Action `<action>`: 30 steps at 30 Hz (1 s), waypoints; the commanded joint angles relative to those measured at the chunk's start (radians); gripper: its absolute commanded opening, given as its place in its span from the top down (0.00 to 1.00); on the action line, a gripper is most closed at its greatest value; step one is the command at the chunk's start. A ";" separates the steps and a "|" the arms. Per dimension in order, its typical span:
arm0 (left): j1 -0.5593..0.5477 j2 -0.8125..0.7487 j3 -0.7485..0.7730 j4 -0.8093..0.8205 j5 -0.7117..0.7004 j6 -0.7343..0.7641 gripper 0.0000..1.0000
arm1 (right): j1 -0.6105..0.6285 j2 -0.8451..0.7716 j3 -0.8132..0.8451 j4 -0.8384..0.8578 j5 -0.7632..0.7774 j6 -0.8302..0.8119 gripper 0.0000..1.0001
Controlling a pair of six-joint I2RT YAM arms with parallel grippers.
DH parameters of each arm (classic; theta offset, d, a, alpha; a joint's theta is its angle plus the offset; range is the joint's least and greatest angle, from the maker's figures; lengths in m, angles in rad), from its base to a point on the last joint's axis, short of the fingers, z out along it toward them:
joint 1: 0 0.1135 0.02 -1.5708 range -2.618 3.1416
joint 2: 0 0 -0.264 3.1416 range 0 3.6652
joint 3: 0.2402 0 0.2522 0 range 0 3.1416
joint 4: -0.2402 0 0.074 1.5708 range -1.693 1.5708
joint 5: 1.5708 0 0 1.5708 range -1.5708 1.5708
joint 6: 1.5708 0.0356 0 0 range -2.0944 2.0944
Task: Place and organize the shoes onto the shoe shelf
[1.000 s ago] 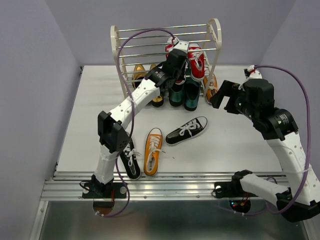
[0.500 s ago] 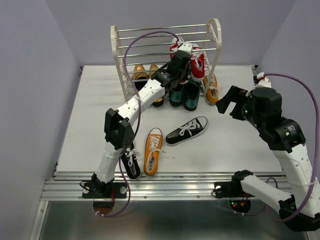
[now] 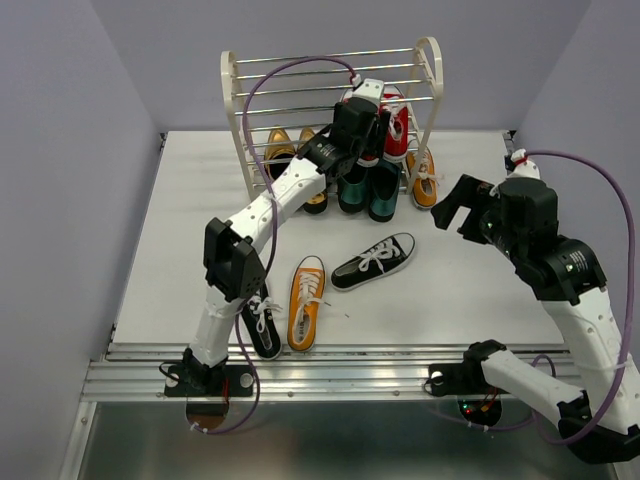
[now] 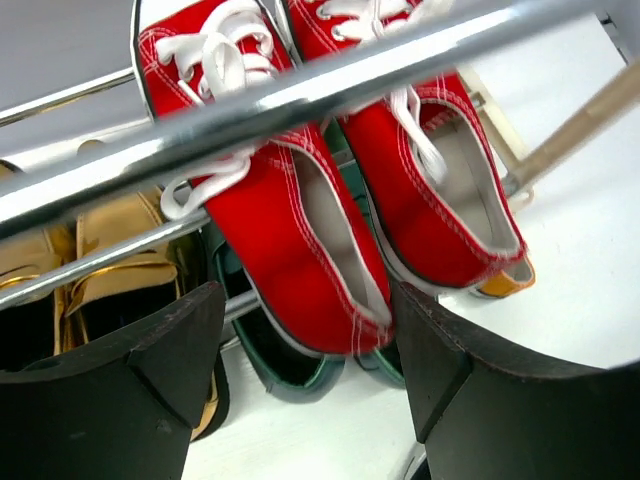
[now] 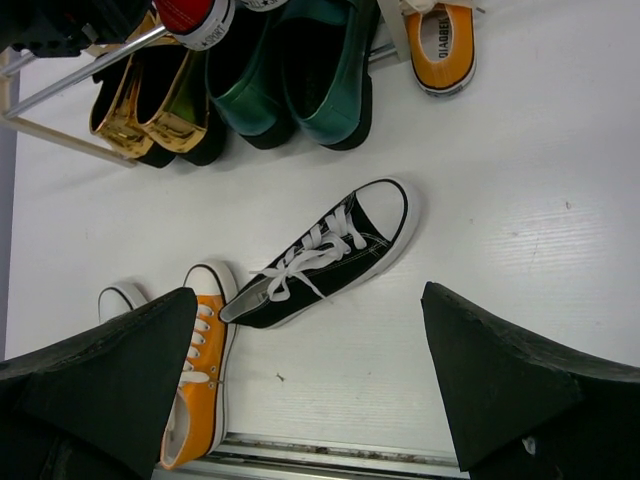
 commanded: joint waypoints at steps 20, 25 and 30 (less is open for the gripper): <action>-0.236 -0.909 -1.054 -0.311 -0.199 -0.537 0.19 | -0.003 0.026 -0.150 0.166 -0.043 -0.009 0.00; -0.242 -1.050 -1.260 -0.489 -0.169 -0.935 0.24 | -0.003 0.050 -0.188 0.219 -0.086 -0.006 0.00; -0.244 -1.086 -1.376 -0.564 -0.124 -1.151 0.27 | -0.003 0.064 -0.211 0.247 -0.112 0.003 0.00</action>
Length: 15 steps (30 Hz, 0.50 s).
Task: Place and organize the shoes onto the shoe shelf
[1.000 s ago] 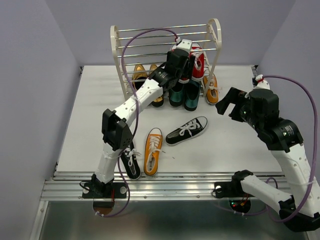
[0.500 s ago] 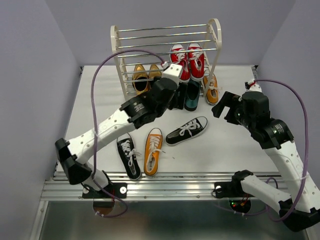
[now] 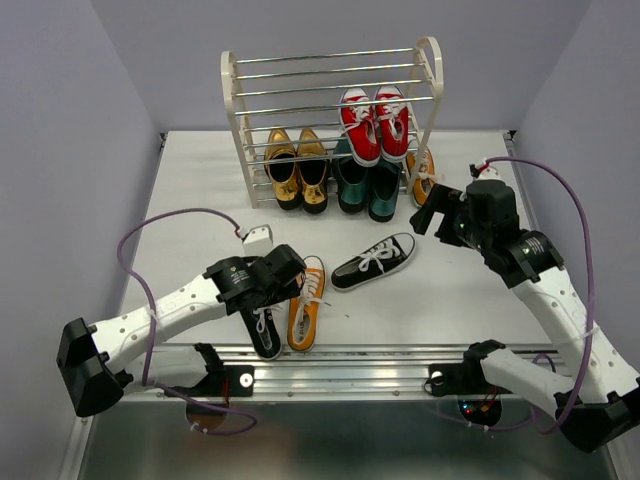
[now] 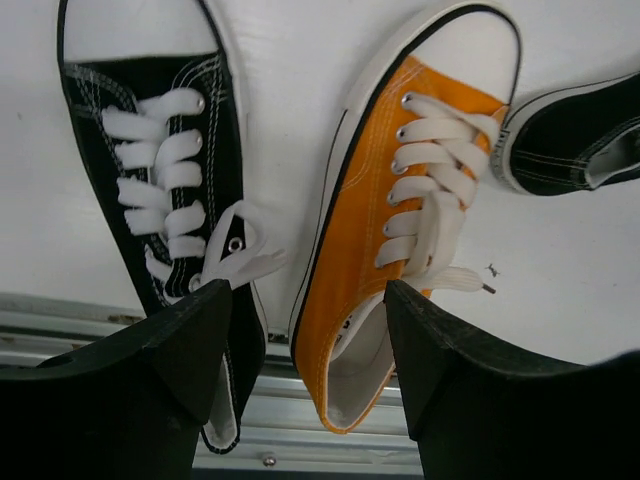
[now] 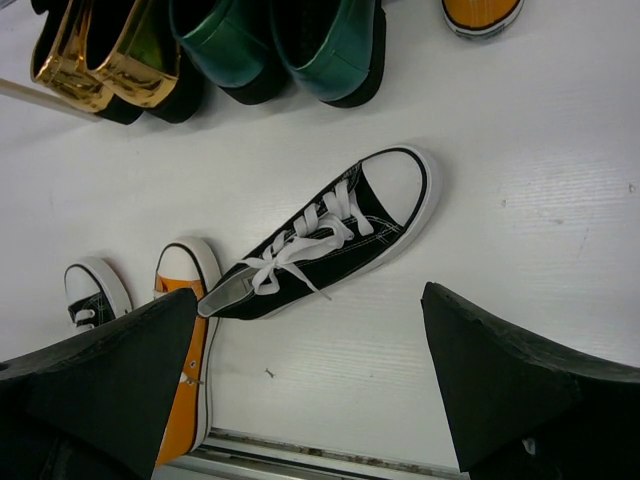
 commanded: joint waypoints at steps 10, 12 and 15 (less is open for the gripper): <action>-0.041 0.071 -0.128 -0.120 0.106 -0.389 0.29 | -0.003 0.031 -0.006 0.096 -0.040 -0.008 0.00; -0.051 0.085 -0.140 -0.104 0.120 -0.407 0.30 | -0.003 0.037 -0.006 0.101 -0.043 -0.007 0.00; -0.064 0.091 -0.160 -0.094 0.133 -0.426 0.31 | -0.003 0.042 -0.009 0.107 -0.045 -0.002 0.00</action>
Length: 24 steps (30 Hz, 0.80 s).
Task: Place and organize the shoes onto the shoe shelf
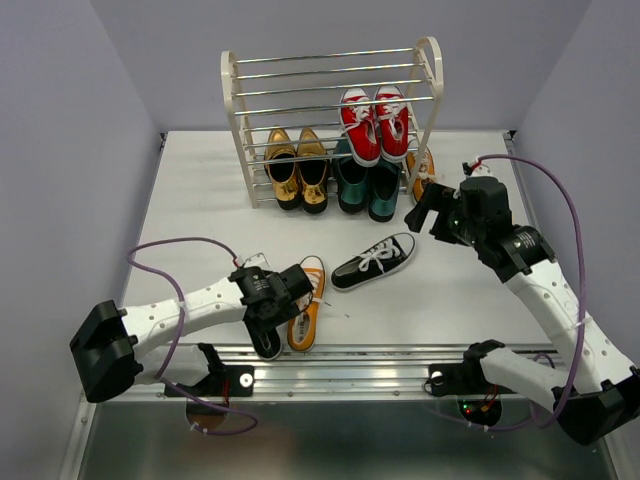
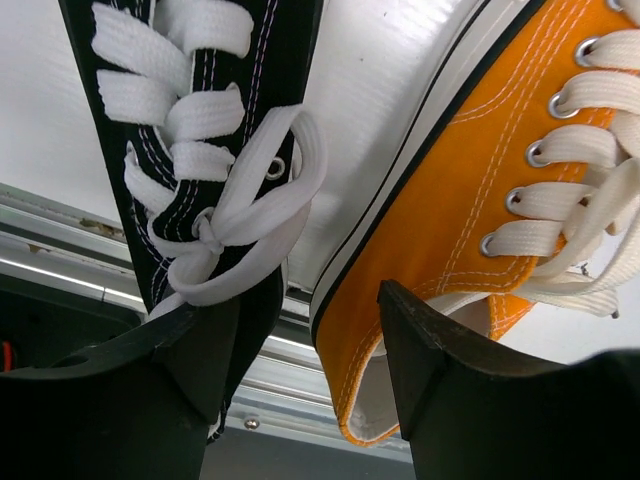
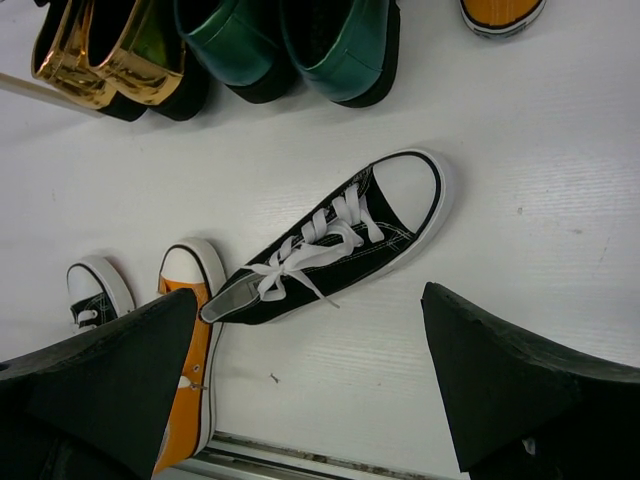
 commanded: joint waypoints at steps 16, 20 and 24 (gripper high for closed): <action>-0.198 -0.007 0.077 -0.225 -0.055 -0.264 0.34 | -0.003 0.009 0.002 0.076 -0.039 0.016 0.00; -0.202 -0.043 0.024 -0.224 -0.033 -0.304 0.34 | -0.003 0.018 0.005 0.077 -0.047 0.016 0.00; -0.202 -0.058 0.008 -0.214 -0.038 -0.313 0.34 | -0.003 0.024 0.008 0.085 -0.051 0.019 0.00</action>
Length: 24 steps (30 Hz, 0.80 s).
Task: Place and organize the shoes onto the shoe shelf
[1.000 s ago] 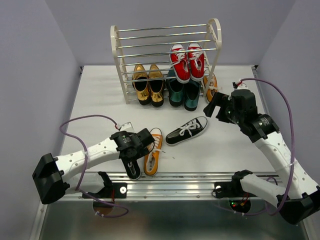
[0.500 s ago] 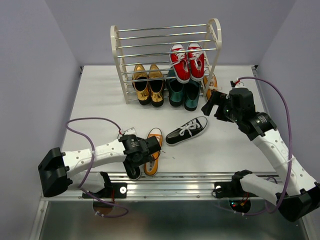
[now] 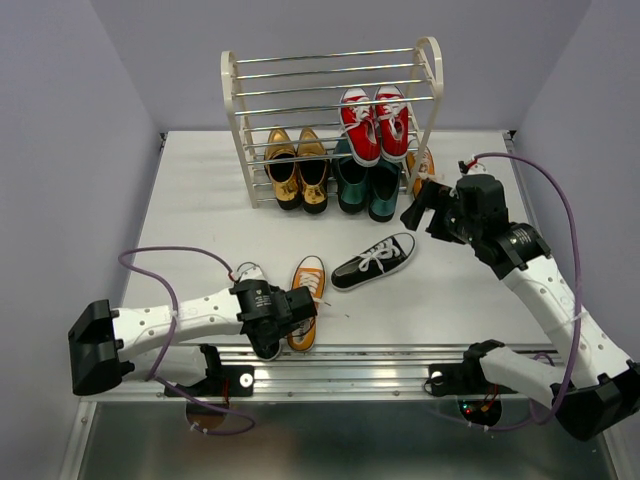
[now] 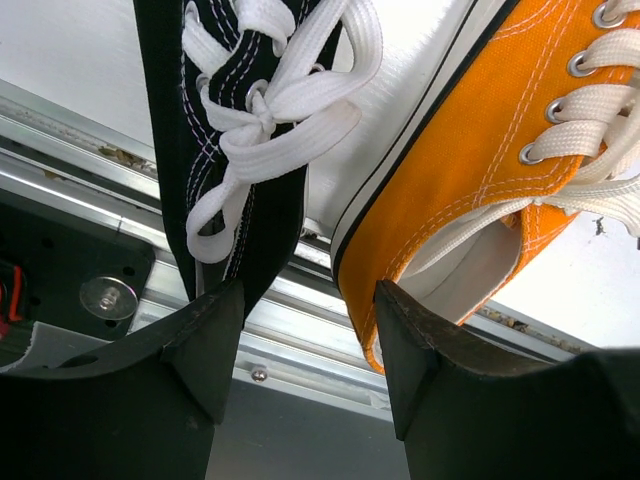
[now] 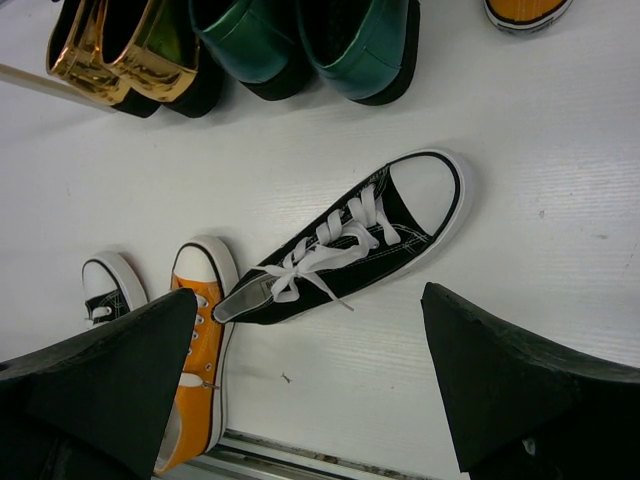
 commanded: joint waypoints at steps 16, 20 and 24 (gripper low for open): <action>-0.008 -0.088 -0.008 -0.064 -0.063 -0.076 0.37 | -0.003 -0.011 0.006 0.055 -0.024 0.021 0.00; -0.008 -0.129 -0.020 -0.064 -0.068 -0.096 0.37 | -0.003 -0.011 0.008 0.056 -0.025 0.024 0.00; -0.008 -0.145 -0.031 -0.063 -0.069 -0.106 0.39 | -0.003 -0.014 0.006 0.056 -0.030 0.026 0.00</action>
